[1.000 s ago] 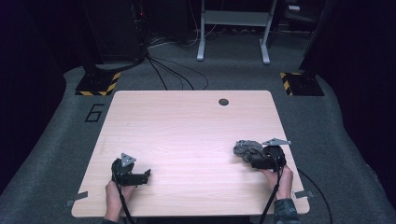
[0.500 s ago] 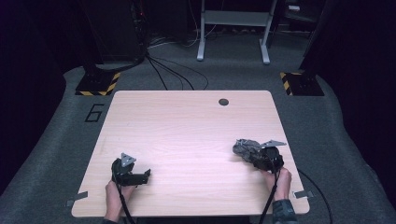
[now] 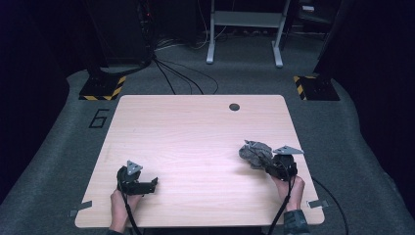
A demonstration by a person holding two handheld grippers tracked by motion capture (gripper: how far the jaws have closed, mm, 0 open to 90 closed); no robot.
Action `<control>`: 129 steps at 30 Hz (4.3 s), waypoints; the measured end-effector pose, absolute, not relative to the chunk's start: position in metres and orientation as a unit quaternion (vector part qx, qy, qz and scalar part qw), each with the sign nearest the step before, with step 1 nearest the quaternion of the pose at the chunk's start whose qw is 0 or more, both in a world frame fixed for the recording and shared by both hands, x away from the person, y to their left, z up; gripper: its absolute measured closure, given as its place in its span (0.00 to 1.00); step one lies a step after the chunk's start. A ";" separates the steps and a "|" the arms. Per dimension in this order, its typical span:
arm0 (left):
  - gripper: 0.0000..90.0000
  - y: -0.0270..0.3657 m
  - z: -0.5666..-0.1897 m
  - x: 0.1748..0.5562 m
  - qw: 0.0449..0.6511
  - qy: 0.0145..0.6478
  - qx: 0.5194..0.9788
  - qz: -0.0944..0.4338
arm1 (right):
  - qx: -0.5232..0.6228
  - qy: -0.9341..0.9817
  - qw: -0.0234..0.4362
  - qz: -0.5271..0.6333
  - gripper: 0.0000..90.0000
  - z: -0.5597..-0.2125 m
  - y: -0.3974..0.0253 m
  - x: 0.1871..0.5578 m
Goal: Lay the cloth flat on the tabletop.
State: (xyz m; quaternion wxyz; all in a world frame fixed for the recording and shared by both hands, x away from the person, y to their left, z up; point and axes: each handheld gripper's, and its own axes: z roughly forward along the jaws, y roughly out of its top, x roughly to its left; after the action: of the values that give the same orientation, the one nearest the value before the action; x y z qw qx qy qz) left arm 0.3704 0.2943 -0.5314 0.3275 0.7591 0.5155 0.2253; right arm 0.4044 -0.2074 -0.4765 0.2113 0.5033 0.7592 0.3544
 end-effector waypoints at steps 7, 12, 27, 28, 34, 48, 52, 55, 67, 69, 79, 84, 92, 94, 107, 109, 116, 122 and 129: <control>0.04 0.294 -0.531 0.370 0.327 0.516 0.759 0.225 | 0.482 0.762 0.200 0.384 0.72 -0.462 -0.192 0.402; 0.04 0.294 -0.531 0.370 0.327 0.516 0.759 0.225 | 0.463 0.765 0.184 0.408 0.72 -0.455 -0.178 0.401; 0.04 0.294 -0.531 0.370 0.328 0.516 0.759 0.225 | 0.412 0.785 0.146 0.438 0.72 -0.450 -0.131 0.401; 0.04 0.294 -0.531 0.370 0.328 0.516 0.759 0.225 | 0.407 0.788 0.144 0.439 0.72 -0.451 -0.128 0.401; 0.04 0.294 -0.531 0.370 0.328 0.516 0.759 0.225 | 0.395 0.797 0.128 0.439 0.72 -0.453 -0.112 0.400; 0.04 0.294 -0.531 0.370 0.328 0.516 0.759 0.226 | 0.379 0.822 0.103 0.411 0.68 -0.478 -0.081 0.400; 0.04 0.294 -0.531 0.370 0.327 0.516 0.759 0.226 | 0.385 0.829 0.098 0.394 0.58 -0.490 -0.078 0.402; 0.04 0.294 -0.531 0.370 0.328 0.515 0.759 0.226 | 0.389 0.831 0.090 0.386 0.43 -0.494 -0.078 0.402; 0.02 0.270 -0.518 0.364 0.352 0.475 0.784 0.190 | 0.371 0.830 0.101 0.403 0.16 -0.466 -0.097 0.401; 0.02 0.262 -0.511 0.367 0.367 0.466 0.786 0.176 | 0.372 0.828 0.106 0.407 0.16 -0.462 -0.098 0.403; 0.02 0.221 -0.481 0.388 0.411 0.416 0.799 0.141 | 0.366 0.827 0.113 0.411 0.26 -0.446 -0.088 0.423; 0.07 0.201 -0.474 0.400 0.416 0.402 0.806 0.127 | 0.366 0.826 0.108 0.415 0.45 -0.440 -0.082 0.435; 0.17 0.179 -0.471 0.419 0.433 0.393 0.806 0.089 | 0.339 0.850 0.120 0.385 0.57 -0.446 -0.062 0.446; 0.21 0.179 -0.472 0.421 0.434 0.391 0.807 0.081 | 0.339 0.851 0.116 0.383 0.59 -0.447 -0.060 0.446; 0.83 0.164 -0.482 0.421 0.417 0.371 0.825 0.090 | 0.337 0.860 0.123 0.363 0.85 -0.454 -0.053 0.446; 0.86 0.163 -0.483 0.420 0.419 0.374 0.823 0.085 | 0.337 0.860 0.125 0.362 0.87 -0.455 -0.052 0.446; 0.95 0.164 -0.483 0.415 0.414 0.355 0.831 0.104 | 0.335 0.857 0.143 0.363 0.94 -0.452 -0.053 0.442; 0.95 0.171 -0.482 0.409 0.412 0.356 0.831 0.117 | 0.341 0.851 0.150 0.369 0.95 -0.447 -0.056 0.439; 0.95 0.184 -0.481 0.407 0.410 0.363 0.827 0.130 | 0.346 0.845 0.166 0.372 0.95 -0.444 -0.064 0.438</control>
State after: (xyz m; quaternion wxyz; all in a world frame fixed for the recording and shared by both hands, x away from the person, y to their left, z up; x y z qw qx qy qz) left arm 0.4074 0.1836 -0.4814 0.4104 0.8265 0.3628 0.1297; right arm 0.4378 -0.0639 -0.4435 0.1657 0.3464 0.8452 0.3716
